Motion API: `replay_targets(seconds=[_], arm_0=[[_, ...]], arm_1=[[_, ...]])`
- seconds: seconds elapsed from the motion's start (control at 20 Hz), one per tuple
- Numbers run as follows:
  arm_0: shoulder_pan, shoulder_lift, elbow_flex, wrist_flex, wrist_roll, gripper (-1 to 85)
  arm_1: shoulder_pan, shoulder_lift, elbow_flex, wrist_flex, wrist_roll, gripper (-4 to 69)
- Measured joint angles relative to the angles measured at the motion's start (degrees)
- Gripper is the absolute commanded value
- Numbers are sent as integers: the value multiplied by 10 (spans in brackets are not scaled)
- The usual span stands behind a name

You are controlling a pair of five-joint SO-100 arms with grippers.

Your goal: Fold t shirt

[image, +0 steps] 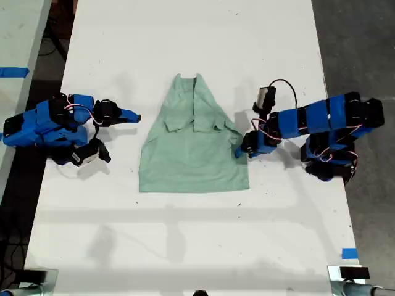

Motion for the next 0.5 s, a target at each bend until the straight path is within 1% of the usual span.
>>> replay_targets(seconds=[0.15,0.3,0.4,0.5], arm_0=[[0,0,0,0,0,-2],[0,0,0,4,0,-2],[1,0,0,4,0,-2],[1,0,0,4,0,-2]], arm_1=[[0,8,15,-20,7,16],[0,8,14,-22,7,16],[0,8,-19,7,-2,16],[-2,8,-88,47,-26,16]])
